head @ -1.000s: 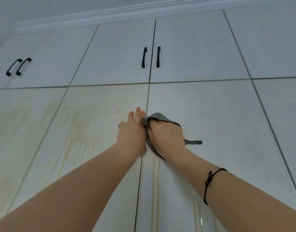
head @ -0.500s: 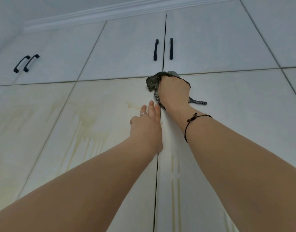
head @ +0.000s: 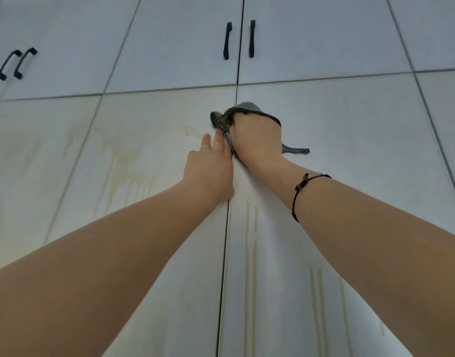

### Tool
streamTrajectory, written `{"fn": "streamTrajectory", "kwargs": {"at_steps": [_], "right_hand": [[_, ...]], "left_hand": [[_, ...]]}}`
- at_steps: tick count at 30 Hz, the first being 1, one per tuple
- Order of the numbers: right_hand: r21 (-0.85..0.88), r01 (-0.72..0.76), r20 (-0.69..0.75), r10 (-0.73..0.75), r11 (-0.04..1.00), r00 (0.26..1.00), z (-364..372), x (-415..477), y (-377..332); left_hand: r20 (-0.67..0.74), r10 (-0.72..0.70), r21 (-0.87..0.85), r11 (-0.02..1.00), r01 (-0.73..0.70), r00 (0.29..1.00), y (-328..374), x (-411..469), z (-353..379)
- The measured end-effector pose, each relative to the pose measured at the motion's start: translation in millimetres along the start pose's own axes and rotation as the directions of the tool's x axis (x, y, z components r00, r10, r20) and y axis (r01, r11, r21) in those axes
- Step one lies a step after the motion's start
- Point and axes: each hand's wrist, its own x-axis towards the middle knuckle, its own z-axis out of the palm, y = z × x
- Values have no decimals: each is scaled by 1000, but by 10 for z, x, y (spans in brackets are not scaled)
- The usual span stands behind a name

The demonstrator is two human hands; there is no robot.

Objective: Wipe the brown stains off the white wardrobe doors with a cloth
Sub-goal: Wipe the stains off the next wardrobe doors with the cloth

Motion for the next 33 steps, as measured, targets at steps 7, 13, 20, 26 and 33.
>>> {"fn": "streamTrajectory", "kwargs": {"at_steps": [7, 13, 20, 26, 33], "right_hand": [[39, 95, 49, -97, 995, 994, -257, -871, -130], [205, 337, 37, -352, 919, 935, -463, -1975, -223], [154, 376, 94, -392, 914, 915, -513, -1704, -55], [25, 31, 19, -32, 999, 999, -317, -690, 137], [85, 212, 12, -213, 974, 977, -357, -1563, -295]], "left_hand": [[-126, 310, 168, 943, -288, 942, -122, -618, 56], [-86, 416, -99, 900, -424, 905, -169, -1464, 250], [-142, 332, -173, 919, -354, 932, -24, -1696, 471], [-158, 299, -150, 935, -322, 941, 36, -1775, 666], [-117, 273, -75, 956, -283, 955, 192, -1848, 730]]}}
